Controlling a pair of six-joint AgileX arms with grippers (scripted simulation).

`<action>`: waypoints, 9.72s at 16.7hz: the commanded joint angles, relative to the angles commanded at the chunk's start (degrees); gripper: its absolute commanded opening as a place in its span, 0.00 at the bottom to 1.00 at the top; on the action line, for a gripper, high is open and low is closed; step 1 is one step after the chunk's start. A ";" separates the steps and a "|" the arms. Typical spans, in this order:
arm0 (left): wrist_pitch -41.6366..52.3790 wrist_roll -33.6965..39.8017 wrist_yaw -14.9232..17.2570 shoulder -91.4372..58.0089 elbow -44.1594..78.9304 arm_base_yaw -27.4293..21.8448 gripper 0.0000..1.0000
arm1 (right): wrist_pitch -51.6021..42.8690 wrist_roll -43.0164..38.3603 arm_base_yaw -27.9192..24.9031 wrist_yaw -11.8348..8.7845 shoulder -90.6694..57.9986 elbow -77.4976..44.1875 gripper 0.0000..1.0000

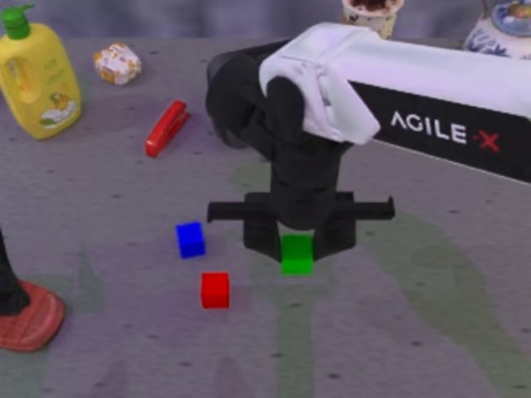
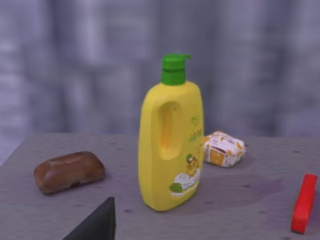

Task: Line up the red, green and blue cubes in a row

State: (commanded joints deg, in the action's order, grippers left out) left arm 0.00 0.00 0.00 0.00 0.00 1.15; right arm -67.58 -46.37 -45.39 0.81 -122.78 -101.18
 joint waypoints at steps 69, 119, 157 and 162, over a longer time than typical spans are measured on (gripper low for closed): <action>47.95 29.24 0.22 -91.42 69.16 -20.47 1.00 | 47.24 37.54 34.98 7.27 97.08 77.74 1.00; 46.90 38.37 0.18 -126.69 83.60 -27.24 0.00 | 67.58 46.37 44.82 -0.81 122.78 101.18 1.00; 79.88 52.22 -0.68 -142.40 132.92 -53.72 0.00 | 67.58 46.37 44.82 -0.81 122.78 101.18 1.00; 69.03 52.37 -0.66 -142.46 121.85 -53.93 0.00 | 67.58 46.37 44.82 -0.81 122.78 101.18 1.00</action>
State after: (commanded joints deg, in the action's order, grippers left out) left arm 69.04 52.37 -0.66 -142.46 121.85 -52.79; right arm 0.00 0.00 -0.57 0.00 0.00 0.00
